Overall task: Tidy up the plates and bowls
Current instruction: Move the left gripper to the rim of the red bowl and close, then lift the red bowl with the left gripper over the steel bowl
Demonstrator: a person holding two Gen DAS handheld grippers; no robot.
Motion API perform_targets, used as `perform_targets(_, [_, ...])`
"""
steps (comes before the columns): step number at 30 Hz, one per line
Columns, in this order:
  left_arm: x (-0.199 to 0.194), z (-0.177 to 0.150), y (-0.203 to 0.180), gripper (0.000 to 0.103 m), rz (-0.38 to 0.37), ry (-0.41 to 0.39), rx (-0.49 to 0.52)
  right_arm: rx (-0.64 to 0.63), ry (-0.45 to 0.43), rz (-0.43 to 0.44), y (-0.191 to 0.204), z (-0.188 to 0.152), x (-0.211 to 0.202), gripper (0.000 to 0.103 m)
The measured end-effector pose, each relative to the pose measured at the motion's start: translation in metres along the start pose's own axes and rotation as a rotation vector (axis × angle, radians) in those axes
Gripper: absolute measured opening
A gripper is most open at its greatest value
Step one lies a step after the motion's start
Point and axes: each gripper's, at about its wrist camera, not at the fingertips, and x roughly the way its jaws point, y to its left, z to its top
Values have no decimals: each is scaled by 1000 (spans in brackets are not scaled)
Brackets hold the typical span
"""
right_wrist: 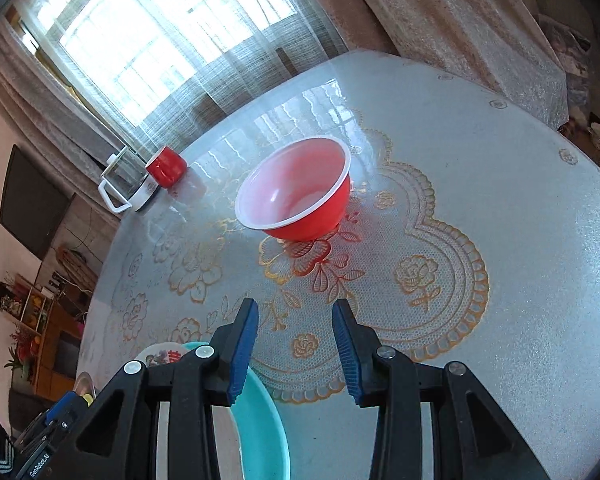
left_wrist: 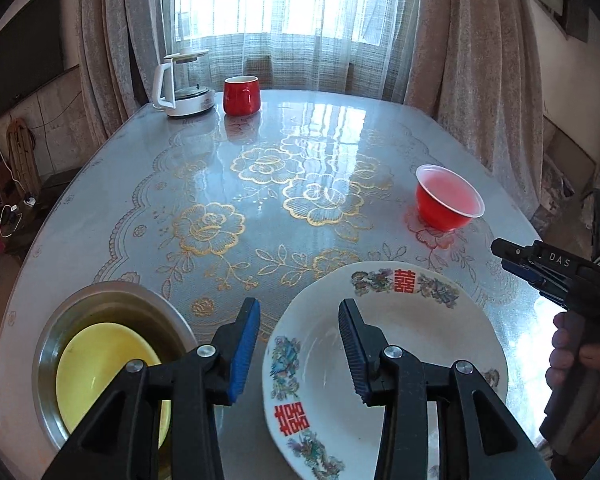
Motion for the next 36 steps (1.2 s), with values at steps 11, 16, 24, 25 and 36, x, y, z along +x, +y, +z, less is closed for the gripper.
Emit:
perform_targets(11, [53, 53, -60, 50, -123, 42, 19, 32, -49, -19, -25, 53, 19, 39])
perform_targets(16, [87, 78, -83, 50, -178, 104, -3, 41, -38, -23, -33, 73, 36, 36])
perform_targets(24, [139, 111, -102, 48, -264, 170, -97, 51, -19, -39, -44, 92, 58, 34])
perform_targets(25, [145, 114, -104, 48, -271, 172, -103, 51, -15, -32, -45, 94, 61, 34])
perform_targets(36, [171, 117, -115, 11, -386, 219, -174, 7, 0, 14, -38, 89, 72, 10])
